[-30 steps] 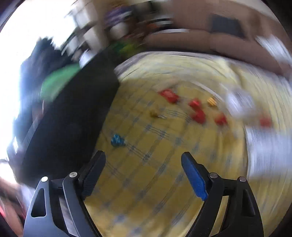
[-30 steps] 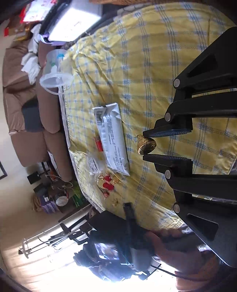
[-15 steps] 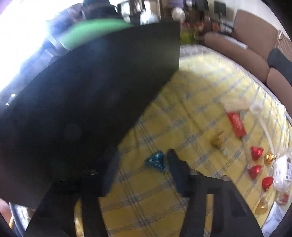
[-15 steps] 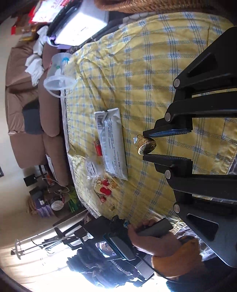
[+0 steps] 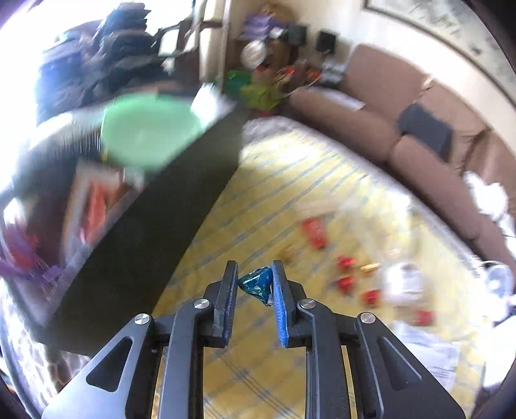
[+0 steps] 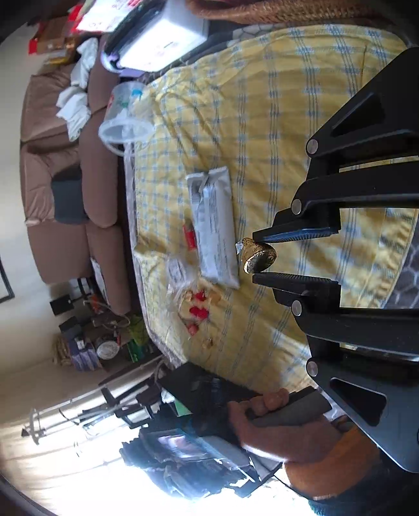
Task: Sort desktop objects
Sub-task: 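Grasp the blue foil candy with the left gripper and lift it, then carry both candies over the black bin and open both grippers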
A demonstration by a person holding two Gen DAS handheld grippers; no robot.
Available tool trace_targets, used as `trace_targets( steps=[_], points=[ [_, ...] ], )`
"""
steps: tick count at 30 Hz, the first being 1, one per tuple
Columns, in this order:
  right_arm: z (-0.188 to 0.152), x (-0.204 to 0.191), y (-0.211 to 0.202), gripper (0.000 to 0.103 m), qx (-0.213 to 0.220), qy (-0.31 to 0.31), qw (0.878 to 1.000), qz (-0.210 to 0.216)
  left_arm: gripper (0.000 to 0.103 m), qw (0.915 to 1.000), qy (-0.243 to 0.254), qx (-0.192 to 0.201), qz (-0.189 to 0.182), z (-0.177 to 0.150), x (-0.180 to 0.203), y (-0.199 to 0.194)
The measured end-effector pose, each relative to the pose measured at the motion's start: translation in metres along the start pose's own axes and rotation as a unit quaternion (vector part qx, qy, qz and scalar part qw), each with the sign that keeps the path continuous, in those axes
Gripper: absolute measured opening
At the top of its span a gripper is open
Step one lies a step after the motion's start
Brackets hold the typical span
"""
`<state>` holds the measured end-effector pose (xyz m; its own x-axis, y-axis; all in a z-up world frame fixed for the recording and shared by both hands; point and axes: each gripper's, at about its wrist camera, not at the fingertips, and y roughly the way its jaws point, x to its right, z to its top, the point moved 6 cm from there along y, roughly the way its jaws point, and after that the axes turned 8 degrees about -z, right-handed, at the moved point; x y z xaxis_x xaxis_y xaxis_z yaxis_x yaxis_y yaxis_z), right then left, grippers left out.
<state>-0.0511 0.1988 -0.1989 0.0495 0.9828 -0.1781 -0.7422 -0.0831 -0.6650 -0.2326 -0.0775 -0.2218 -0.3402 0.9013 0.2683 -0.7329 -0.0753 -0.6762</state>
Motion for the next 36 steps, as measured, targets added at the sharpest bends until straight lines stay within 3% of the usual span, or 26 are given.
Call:
trace_targets(
  steps=[3,5,6,7,10,13,15,18,20,23,26,29,33,34,35,36],
  points=[
    [0.002,-0.02,-0.004,0.017,0.0,-0.01,1.0,0.022,0.02,0.9944,0.045,0.029,-0.091,0.033,0.022,-0.052],
    [0.005,-0.033,-0.007,0.017,0.002,-0.019,0.999,0.034,0.02,0.9828,0.096,0.066,-0.144,0.057,0.026,-0.106],
    [0.007,-0.041,-0.011,0.017,0.007,-0.026,0.999,0.041,0.02,0.9787,0.115,0.075,-0.153,0.066,0.02,-0.127],
    [0.008,-0.047,-0.013,0.017,0.01,-0.03,0.998,0.046,0.02,0.9759,0.129,0.067,-0.162,0.071,0.013,-0.143],
    [0.022,-0.071,-0.016,0.017,0.018,-0.05,0.996,0.068,0.02,0.9671,0.16,-0.015,-0.197,0.078,-0.038,-0.169],
    [0.037,-0.1,-0.012,0.017,0.023,-0.061,0.994,0.085,0.02,0.9744,0.148,0.0,-0.17,0.087,-0.108,-0.187],
    [0.049,-0.13,-0.009,0.017,0.03,-0.072,0.991,0.107,0.02,0.9734,0.119,-0.002,-0.196,0.086,-0.144,-0.191],
    [0.066,-0.195,0.001,0.017,0.024,-0.099,0.983,0.155,0.02,0.9649,0.077,-0.017,-0.25,0.083,-0.191,-0.189],
    [0.076,-0.247,0.015,0.017,-0.006,-0.099,0.971,0.219,0.02,0.9565,0.043,-0.027,-0.287,0.08,-0.209,-0.177],
    [0.08,-0.3,0.036,0.017,-0.053,-0.103,0.959,0.259,0.02,0.942,0.016,-0.052,-0.331,0.073,-0.206,-0.158],
    [0.075,-0.34,0.06,0.017,-0.093,-0.119,0.954,0.259,0.02,0.9406,0.004,-0.076,-0.331,0.068,-0.2,-0.139],
    [0.064,-0.355,0.072,0.017,-0.131,-0.11,0.949,0.266,0.02,0.9494,0.005,-0.098,-0.298,0.061,-0.194,-0.123],
    [0.054,-0.359,0.076,0.021,-0.143,-0.13,0.949,0.248,0.02,0.9596,0.006,-0.11,-0.259,0.057,-0.194,-0.115],
    [0.055,-0.355,0.078,0.031,-0.15,-0.132,0.949,0.245,0.022,0.9631,0.006,-0.111,-0.245,0.056,-0.193,-0.113],
    [0.056,-0.351,0.08,0.047,-0.157,-0.131,0.949,0.24,0.029,0.9645,0.007,-0.112,-0.239,0.055,-0.194,-0.113],
    [0.059,-0.345,0.081,0.052,-0.157,-0.126,0.951,0.236,0.032,0.9656,0.012,-0.113,-0.234,0.054,-0.193,-0.114]
  ],
)
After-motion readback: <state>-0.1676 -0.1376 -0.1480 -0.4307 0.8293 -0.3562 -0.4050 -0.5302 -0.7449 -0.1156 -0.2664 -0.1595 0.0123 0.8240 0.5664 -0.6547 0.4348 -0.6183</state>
